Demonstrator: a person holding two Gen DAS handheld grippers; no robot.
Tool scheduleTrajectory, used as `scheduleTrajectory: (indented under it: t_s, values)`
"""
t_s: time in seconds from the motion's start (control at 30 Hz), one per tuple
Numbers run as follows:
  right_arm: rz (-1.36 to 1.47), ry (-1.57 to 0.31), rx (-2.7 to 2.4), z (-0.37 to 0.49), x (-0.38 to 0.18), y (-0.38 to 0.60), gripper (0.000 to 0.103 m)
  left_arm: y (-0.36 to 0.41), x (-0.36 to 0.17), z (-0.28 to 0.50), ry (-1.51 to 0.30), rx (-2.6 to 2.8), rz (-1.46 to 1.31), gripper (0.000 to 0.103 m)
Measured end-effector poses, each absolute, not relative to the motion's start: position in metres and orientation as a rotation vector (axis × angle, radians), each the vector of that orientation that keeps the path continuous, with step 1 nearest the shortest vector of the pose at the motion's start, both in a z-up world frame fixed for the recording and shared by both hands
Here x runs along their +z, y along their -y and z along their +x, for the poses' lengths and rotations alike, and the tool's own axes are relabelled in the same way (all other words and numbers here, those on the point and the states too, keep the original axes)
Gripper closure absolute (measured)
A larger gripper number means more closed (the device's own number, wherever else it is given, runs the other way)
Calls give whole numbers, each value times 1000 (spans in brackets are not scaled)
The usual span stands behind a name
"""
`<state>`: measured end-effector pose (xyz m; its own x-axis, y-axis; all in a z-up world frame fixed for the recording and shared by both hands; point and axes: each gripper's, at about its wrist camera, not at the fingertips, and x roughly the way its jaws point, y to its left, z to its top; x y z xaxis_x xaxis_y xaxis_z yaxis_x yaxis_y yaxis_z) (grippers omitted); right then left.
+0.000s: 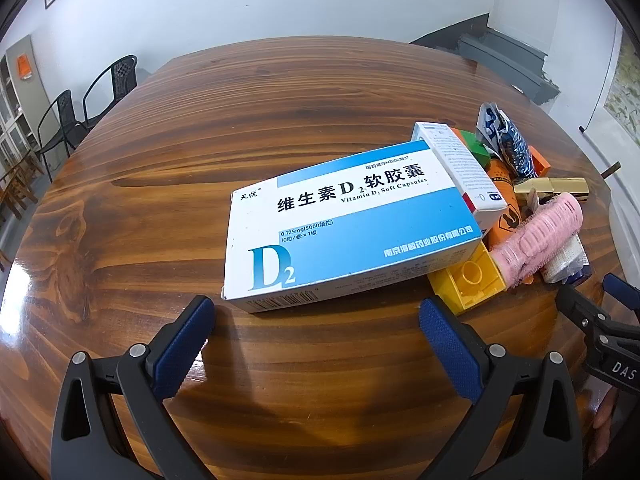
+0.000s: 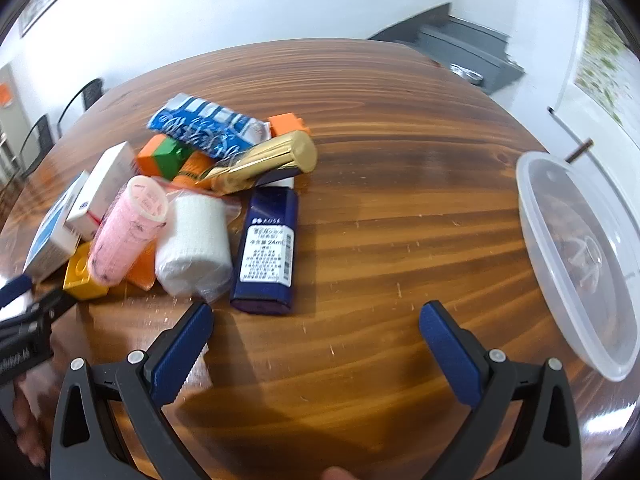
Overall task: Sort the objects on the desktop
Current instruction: 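Grasp the blue-white vitamin box with the left gripper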
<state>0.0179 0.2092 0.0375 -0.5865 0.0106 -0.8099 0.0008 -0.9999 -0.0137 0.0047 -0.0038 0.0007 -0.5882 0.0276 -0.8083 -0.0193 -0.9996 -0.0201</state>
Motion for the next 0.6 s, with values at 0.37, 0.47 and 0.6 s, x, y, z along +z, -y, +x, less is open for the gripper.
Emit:
scheduleTrajectory:
  t_s: [0.37,0.47,0.6]
  values:
    - [-1440,44,2820,21,40,-220,0,2,4,5,-34,2677,-1375,0]
    - [-1445,48,2828,22,40,-223,0,7,7,10,-53,2644,-1334,0]
    - [-1446,52,2829,24,42,-223,0,19,15,13,-107,2655,-1258,0]
